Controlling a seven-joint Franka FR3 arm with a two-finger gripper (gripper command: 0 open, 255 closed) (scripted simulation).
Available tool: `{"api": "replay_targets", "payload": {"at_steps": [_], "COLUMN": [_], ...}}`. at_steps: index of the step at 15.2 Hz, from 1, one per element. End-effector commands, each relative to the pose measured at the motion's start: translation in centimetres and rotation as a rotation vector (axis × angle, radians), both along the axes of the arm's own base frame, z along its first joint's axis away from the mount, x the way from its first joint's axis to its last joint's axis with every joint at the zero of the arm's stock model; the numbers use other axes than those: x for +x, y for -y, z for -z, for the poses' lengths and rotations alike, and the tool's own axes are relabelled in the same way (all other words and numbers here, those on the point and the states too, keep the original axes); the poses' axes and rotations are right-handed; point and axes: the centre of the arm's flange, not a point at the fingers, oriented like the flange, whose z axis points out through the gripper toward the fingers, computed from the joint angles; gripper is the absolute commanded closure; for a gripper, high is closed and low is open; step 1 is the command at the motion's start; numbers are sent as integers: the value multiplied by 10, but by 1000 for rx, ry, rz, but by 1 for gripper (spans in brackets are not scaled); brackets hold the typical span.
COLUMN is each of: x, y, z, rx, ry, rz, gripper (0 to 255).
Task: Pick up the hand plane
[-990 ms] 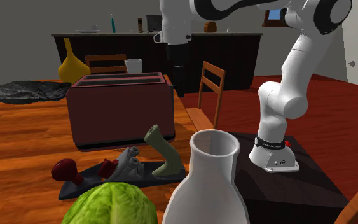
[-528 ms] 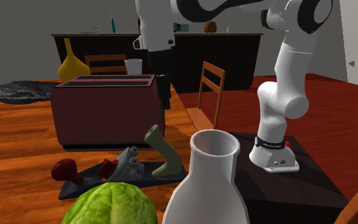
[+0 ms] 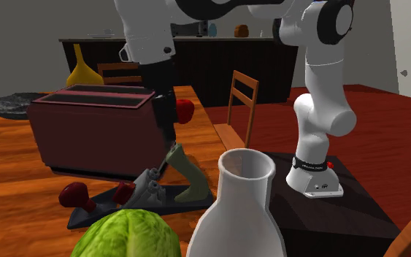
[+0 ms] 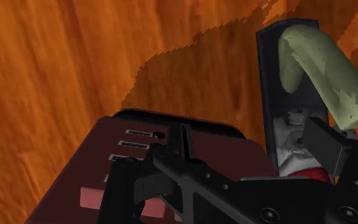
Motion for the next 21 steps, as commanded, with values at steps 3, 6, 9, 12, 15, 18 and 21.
{"api": "replay_targets", "payload": {"at_steps": [3,6,9,12,15,18,21], "x": [25,38,38,38,38,38,39], "y": [-60,-97,-98,-98,-98,-99,-98], "z": [23,29,39,55,69,69,70], "rx": [47,51,51,51,51,51,51], "ry": [-8,-22,-22,-22,-22,-22,-22], "rz": [-30,-49,-49,-49,-49,-49,-49], "gripper": [0,0,0,0,0,255,255]}}
